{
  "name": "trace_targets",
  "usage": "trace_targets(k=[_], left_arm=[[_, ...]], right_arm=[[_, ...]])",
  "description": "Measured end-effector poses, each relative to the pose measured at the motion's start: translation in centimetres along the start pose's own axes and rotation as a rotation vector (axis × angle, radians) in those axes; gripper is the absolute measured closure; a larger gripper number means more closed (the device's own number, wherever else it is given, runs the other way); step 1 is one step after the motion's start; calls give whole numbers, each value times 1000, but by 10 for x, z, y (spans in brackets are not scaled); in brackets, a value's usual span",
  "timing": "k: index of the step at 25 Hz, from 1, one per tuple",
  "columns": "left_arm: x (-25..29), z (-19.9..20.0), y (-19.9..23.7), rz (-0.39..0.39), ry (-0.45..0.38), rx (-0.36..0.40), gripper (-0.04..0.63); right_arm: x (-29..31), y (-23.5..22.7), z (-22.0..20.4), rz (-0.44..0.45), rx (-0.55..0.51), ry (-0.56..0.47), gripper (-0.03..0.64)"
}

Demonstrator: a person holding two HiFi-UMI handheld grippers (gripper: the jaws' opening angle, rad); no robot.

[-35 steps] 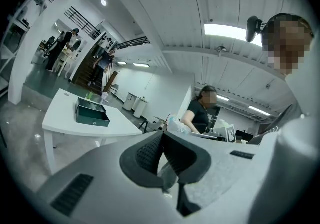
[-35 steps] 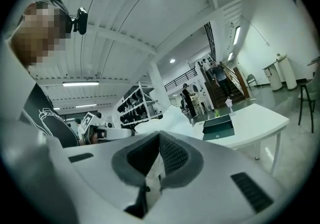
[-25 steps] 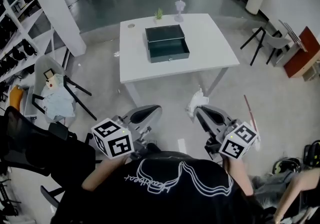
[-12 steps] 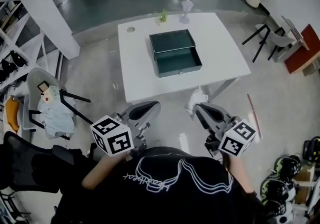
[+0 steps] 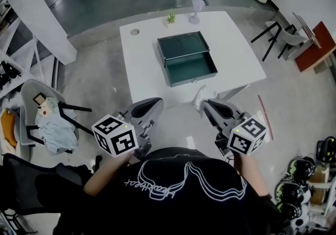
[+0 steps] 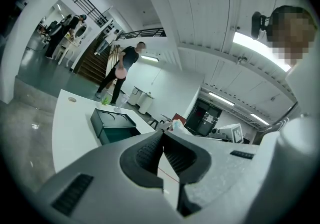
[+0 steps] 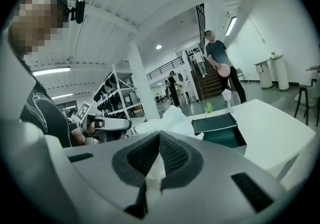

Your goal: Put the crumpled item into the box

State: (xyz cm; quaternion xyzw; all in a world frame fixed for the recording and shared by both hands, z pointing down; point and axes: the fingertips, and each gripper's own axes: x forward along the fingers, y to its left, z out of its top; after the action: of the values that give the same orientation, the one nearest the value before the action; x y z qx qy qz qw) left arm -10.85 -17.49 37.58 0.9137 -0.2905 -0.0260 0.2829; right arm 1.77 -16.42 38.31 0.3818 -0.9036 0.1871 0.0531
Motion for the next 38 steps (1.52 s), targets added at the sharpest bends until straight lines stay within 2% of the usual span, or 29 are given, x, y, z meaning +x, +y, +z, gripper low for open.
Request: trace_targets(k=[9, 18, 25, 38], left_arm=[[6, 1, 18, 32, 6, -6, 591], [27, 29, 55, 105, -26, -15, 591], [48, 40, 84, 155, -26, -39, 591], [52, 61, 120, 220, -53, -61, 591]], right_arm=[[24, -24, 6, -28, -96, 63, 611], [70, -75, 8, -3, -140, 161, 611], [113, -121, -8, -15, -259, 320, 611], [173, -165, -66, 41, -372, 611, 609]])
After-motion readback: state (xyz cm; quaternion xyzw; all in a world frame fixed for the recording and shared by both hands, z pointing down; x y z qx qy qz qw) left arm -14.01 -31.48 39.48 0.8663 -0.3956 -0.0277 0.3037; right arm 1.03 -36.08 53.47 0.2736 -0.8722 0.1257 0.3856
